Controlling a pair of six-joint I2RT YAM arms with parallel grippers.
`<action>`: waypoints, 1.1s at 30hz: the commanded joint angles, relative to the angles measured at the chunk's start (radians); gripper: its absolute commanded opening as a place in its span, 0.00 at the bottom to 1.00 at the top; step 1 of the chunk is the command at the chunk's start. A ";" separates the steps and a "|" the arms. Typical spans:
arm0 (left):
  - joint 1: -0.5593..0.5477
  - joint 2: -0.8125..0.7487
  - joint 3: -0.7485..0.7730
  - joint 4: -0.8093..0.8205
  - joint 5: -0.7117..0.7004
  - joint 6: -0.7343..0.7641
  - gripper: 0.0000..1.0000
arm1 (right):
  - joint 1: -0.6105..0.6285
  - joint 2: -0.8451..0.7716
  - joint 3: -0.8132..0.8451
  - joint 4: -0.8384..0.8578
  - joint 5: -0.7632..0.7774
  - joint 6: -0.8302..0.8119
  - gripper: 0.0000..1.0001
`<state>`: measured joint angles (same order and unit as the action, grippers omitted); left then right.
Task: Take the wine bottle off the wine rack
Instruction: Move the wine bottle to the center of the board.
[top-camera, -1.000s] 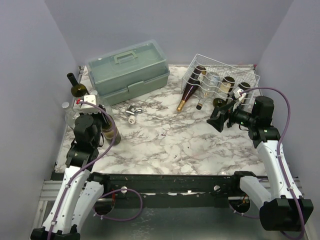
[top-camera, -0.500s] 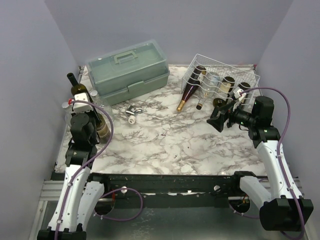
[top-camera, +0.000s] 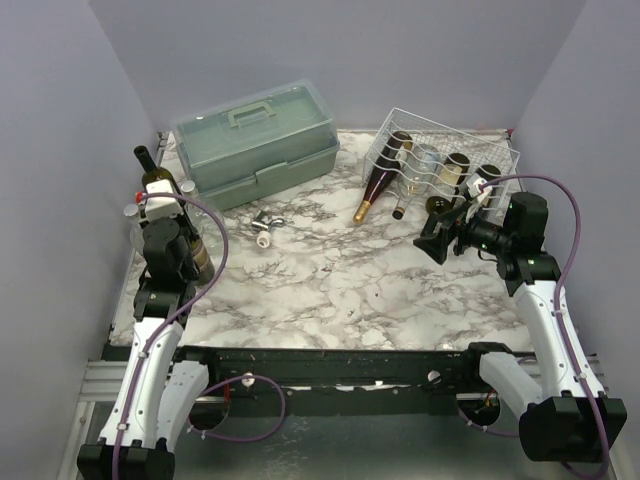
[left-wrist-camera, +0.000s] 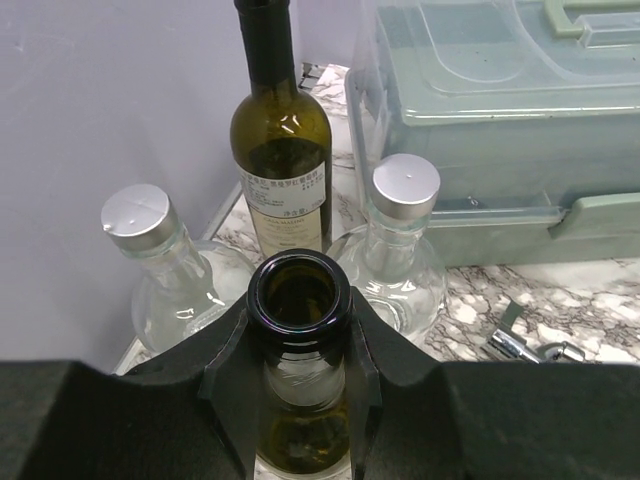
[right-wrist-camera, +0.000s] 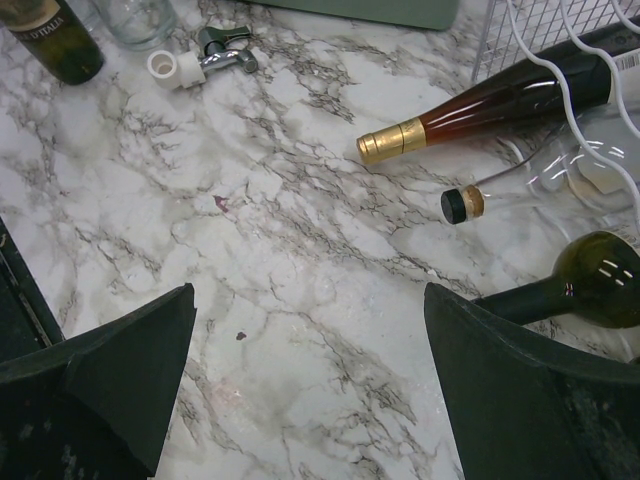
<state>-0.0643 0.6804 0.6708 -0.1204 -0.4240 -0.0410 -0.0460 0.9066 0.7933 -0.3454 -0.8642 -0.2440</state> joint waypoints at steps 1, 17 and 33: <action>0.015 -0.003 0.016 0.115 -0.056 0.005 0.05 | -0.005 -0.008 -0.008 -0.007 0.019 -0.016 1.00; 0.019 -0.046 -0.011 0.115 -0.078 -0.014 0.65 | -0.003 -0.013 -0.007 -0.008 0.025 -0.020 1.00; 0.020 -0.174 0.132 -0.117 0.047 -0.080 0.99 | -0.004 -0.006 -0.008 -0.012 0.027 -0.025 1.00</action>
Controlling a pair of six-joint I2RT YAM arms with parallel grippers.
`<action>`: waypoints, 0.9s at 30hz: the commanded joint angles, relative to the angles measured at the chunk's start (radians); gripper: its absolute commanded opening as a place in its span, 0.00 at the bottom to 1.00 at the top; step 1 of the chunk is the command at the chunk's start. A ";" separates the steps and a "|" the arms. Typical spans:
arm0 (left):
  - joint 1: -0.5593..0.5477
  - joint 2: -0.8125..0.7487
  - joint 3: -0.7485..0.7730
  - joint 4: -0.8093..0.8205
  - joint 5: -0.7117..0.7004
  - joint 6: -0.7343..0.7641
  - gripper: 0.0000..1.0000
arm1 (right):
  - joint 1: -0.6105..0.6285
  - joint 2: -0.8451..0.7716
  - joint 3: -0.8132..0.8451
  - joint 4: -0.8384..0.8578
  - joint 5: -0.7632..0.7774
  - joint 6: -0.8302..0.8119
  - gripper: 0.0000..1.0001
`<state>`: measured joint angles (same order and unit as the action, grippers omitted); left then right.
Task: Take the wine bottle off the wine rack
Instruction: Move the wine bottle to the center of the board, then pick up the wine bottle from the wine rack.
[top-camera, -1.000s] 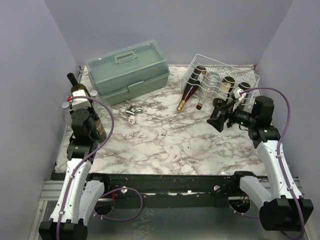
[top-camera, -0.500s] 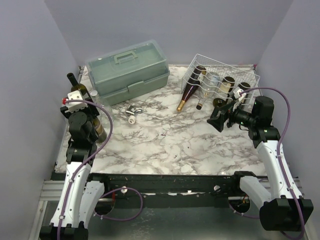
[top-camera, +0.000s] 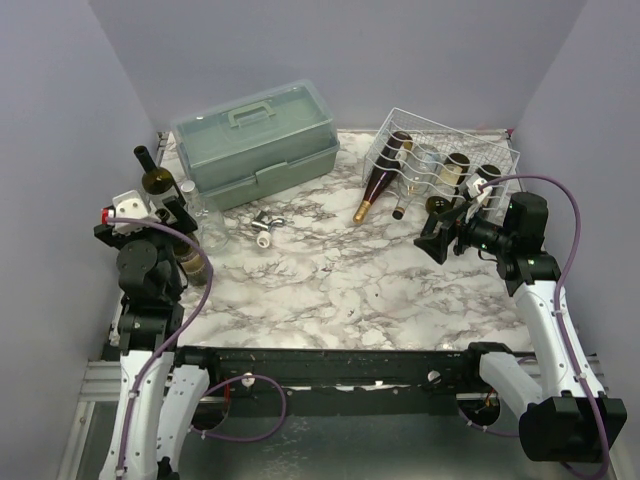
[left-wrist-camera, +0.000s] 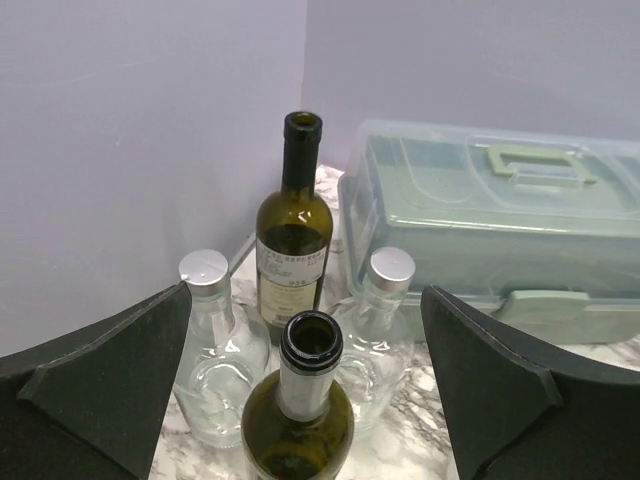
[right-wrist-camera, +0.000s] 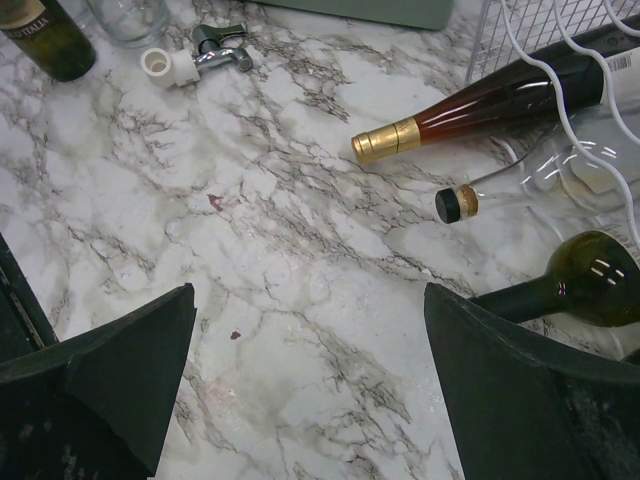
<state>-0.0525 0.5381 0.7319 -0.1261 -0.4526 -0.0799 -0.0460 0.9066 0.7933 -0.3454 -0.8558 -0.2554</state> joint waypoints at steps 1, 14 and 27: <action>0.007 -0.036 0.085 -0.137 0.092 -0.049 0.99 | -0.004 -0.006 -0.008 -0.012 0.018 -0.013 1.00; 0.007 -0.065 0.211 -0.317 0.436 -0.159 0.99 | -0.004 -0.005 -0.009 -0.014 0.024 -0.017 0.99; 0.007 -0.054 0.265 -0.332 0.821 -0.272 0.99 | -0.004 0.006 -0.012 -0.010 0.034 -0.020 1.00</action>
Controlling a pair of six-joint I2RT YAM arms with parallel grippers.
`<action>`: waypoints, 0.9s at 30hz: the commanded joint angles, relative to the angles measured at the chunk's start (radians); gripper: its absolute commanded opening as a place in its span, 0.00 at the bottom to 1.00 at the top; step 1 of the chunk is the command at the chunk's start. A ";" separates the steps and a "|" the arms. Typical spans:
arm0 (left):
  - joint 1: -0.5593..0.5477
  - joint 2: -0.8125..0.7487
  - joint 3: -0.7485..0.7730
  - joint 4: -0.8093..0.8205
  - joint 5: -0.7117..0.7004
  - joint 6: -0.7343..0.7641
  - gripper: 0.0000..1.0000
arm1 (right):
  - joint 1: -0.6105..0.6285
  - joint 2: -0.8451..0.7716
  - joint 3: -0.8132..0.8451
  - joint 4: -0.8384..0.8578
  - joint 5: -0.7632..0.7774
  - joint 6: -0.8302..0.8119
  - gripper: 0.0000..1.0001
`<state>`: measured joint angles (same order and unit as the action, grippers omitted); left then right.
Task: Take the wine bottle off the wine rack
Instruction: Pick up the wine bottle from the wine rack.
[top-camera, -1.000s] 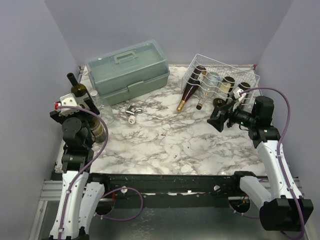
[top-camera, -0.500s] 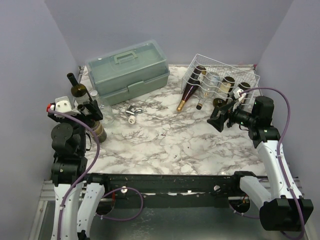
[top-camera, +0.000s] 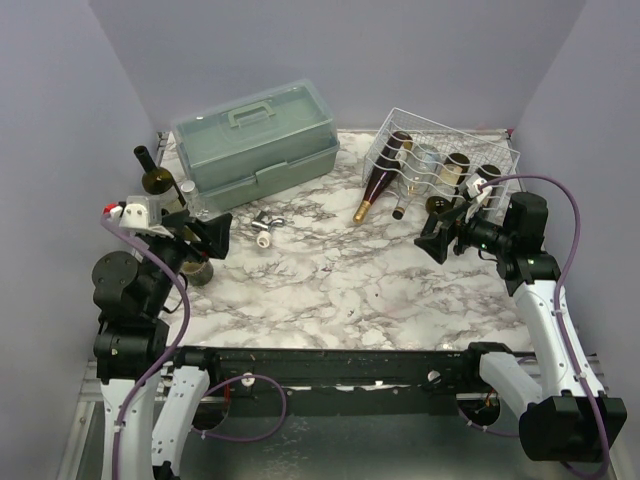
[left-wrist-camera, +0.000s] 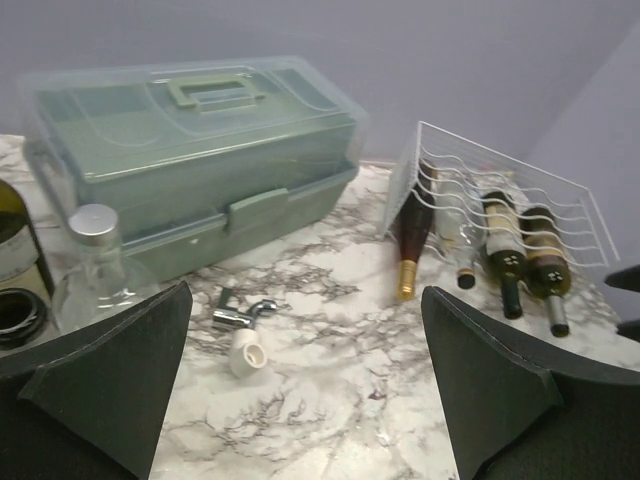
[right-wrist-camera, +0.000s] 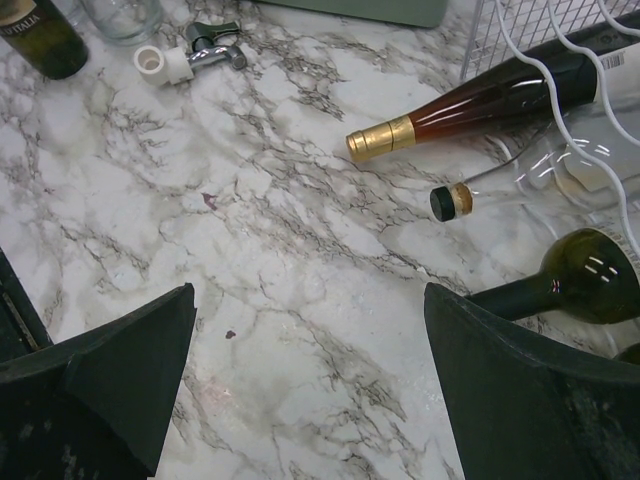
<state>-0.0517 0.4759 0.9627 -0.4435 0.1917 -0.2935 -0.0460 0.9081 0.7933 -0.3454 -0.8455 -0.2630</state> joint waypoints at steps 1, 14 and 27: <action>0.007 0.011 0.034 -0.014 0.195 -0.070 0.99 | -0.004 0.008 -0.014 -0.009 0.025 -0.012 1.00; -0.043 0.065 0.008 -0.006 0.337 -0.135 0.99 | -0.006 0.021 -0.021 -0.001 0.032 -0.013 1.00; -0.374 0.187 -0.003 0.051 0.158 -0.030 0.99 | -0.018 0.034 -0.034 0.016 0.037 -0.011 1.00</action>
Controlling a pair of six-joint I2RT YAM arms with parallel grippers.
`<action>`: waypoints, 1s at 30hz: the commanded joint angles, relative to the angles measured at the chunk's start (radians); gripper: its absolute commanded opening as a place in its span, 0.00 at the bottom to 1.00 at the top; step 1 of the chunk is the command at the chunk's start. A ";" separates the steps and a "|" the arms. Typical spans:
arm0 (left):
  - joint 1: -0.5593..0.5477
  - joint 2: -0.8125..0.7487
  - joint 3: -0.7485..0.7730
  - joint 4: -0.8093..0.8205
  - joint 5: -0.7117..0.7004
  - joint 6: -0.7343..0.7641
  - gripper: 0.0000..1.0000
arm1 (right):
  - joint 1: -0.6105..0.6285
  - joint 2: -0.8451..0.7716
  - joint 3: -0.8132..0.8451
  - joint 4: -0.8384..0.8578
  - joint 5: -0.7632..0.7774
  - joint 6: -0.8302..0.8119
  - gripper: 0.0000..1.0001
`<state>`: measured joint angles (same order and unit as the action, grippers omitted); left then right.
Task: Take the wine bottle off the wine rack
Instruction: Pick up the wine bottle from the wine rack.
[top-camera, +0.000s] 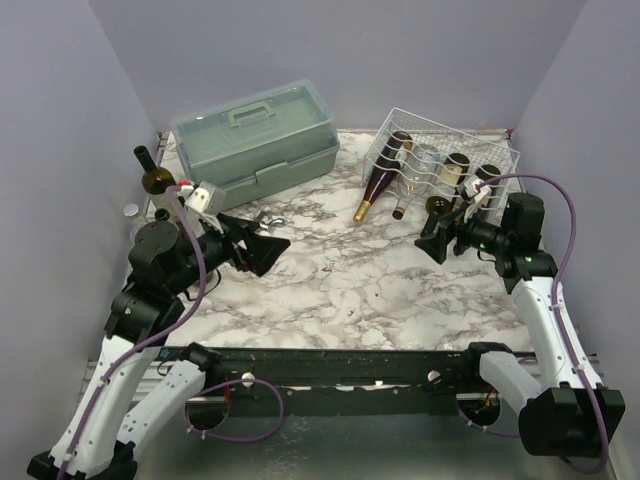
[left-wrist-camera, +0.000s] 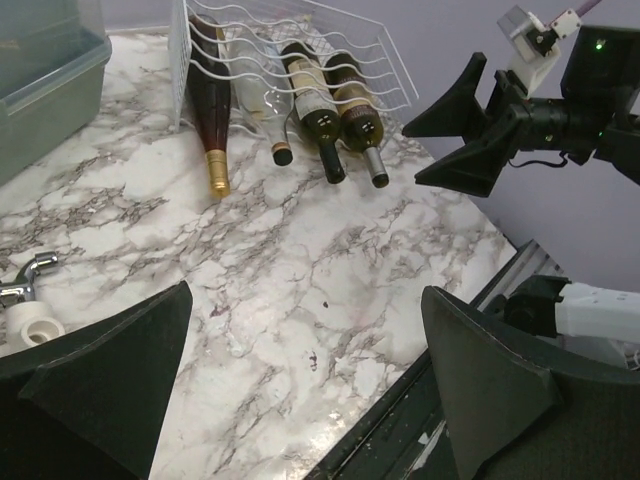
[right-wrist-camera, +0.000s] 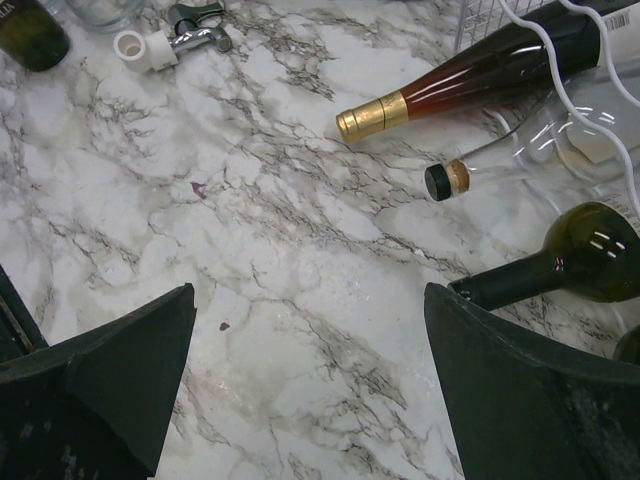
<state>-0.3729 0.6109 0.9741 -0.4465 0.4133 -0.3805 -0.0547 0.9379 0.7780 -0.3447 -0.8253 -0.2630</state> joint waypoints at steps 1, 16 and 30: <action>-0.061 0.065 -0.018 0.065 -0.063 0.067 0.99 | -0.010 0.004 -0.020 0.017 0.016 -0.010 1.00; -0.121 0.293 -0.042 0.237 0.016 0.153 0.99 | -0.023 0.003 -0.043 0.056 0.034 0.004 0.99; -0.130 0.321 -0.133 0.246 -0.015 0.280 0.99 | -0.026 0.037 -0.069 0.075 0.022 -0.006 1.00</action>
<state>-0.4950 0.9401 0.8715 -0.2173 0.4000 -0.1482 -0.0734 0.9668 0.7284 -0.2947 -0.8047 -0.2626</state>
